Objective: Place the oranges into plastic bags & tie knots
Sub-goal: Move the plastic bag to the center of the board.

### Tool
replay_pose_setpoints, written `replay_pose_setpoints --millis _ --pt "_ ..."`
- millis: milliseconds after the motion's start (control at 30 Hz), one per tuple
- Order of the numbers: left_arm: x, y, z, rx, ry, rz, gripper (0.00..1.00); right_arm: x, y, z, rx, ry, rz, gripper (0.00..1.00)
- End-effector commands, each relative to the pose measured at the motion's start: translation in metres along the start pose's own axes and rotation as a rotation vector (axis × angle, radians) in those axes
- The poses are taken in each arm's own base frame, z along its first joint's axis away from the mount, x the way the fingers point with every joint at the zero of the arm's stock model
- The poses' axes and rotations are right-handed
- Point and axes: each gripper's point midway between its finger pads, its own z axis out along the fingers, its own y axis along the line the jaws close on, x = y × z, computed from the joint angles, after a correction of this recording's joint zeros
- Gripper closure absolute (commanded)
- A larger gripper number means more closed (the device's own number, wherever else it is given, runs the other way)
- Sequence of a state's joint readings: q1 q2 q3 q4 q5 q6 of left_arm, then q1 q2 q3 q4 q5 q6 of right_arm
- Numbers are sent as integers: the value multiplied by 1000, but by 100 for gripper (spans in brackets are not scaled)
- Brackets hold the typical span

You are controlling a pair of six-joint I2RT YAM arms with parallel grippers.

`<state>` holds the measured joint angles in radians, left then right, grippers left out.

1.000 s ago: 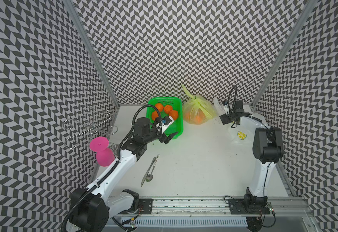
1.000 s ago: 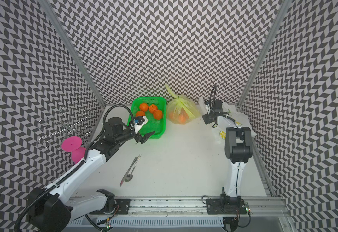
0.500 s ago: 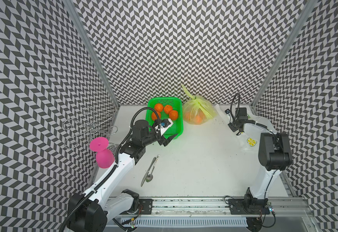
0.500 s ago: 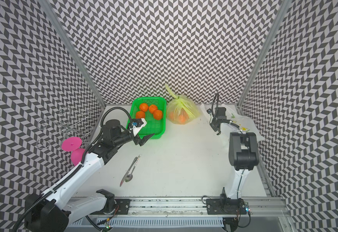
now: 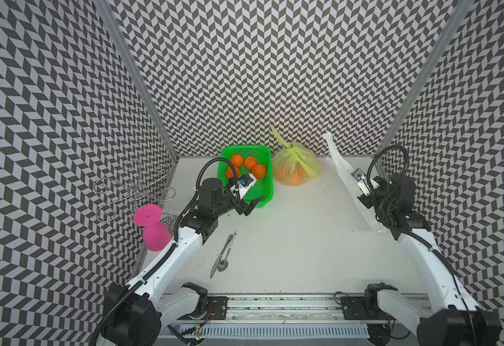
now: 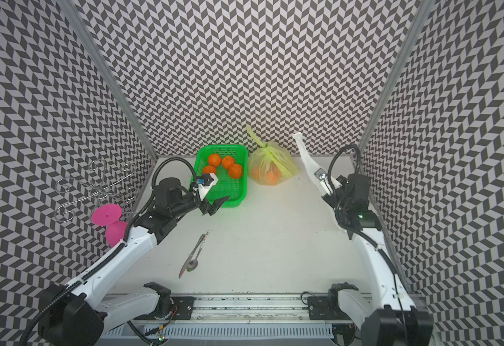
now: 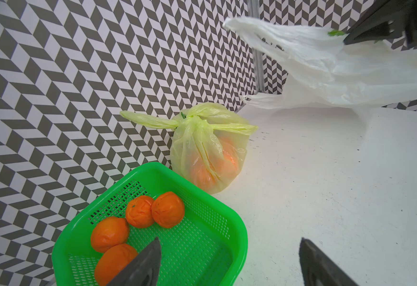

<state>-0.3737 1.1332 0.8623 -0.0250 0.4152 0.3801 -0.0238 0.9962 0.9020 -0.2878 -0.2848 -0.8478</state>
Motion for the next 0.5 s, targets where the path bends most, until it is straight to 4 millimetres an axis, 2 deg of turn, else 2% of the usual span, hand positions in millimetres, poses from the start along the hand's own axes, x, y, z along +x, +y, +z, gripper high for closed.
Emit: replay_pose_setpoints --millis 0,133,200,267,300,367,400,467 --pt "-2 12 3 -55 -4 -30 12 -58 51 -33 -240 -255 -41 100" --pt "2 24 5 -103 13 -55 12 -101 102 -59 -476 -397 -50 100" --pt "5 29 5 -123 22 -57 12 -116 132 -69 -563 -441 -81 100" --pt "7 33 5 -135 29 -61 12 -119 164 -76 -636 -449 -135 100" --pt "8 34 4 -136 30 -60 12 -114 182 -76 -662 -427 -174 100" --pt "9 35 4 -140 36 -61 12 -86 210 -64 -678 -332 -264 100" --pt "8 35 4 -139 36 -62 12 -64 220 -55 -669 -264 -308 100" --pt "9 35 4 -134 40 -64 12 -27 226 -39 -628 -136 -367 100"
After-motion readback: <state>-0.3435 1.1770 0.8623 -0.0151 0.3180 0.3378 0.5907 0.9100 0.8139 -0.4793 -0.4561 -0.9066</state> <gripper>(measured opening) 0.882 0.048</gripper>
